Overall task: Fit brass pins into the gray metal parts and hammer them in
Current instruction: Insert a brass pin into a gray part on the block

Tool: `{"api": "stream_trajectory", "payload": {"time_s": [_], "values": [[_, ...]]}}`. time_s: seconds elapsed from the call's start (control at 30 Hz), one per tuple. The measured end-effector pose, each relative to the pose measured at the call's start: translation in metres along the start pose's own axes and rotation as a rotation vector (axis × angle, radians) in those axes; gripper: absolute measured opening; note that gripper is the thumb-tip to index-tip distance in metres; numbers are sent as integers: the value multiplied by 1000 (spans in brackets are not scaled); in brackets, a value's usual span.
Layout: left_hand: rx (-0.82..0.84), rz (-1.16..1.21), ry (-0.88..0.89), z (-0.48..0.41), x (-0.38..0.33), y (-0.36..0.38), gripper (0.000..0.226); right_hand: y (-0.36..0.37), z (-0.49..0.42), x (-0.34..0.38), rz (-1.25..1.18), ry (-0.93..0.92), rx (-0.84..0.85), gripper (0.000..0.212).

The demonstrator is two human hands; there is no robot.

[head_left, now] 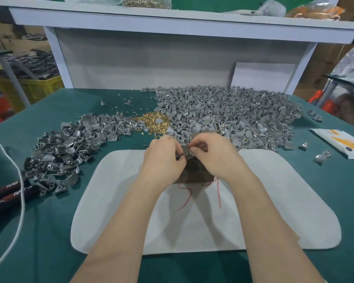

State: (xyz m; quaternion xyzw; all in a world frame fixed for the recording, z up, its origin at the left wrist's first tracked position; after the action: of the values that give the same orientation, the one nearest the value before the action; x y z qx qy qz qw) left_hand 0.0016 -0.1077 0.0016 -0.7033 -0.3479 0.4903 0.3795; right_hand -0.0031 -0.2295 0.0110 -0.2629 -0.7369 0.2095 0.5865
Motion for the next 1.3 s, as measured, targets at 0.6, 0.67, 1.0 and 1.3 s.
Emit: {"api": "stream_trajectory", "payload": {"time_s": [0.6,0.67,1.0,1.3], "values": [[2,14,12,0,-1,-1,12,2,2,5,140,-82,-51,4],[4,24,10,0,-1,-1,12,1,2,5,144,-90,-55,4],[1,11,13,1,-2,-1,13,3,1,7,171,-60,-1,2],[-3,15,21,0,-2,0,12,5,0,3,140,-35,12,10]]}}
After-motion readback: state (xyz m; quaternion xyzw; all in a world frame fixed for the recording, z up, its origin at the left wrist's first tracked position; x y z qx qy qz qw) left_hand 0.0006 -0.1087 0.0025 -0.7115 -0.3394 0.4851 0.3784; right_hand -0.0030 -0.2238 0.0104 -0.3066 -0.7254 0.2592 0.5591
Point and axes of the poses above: each hand's wrist, its own z-axis away from the middle knuckle, its own y-axis out of the palm, x = y × z, the point moved 7 cm from there along -z, towards the middle knuckle, and after that the axes turned 13 degrees about -z, right-handed, at the moved point
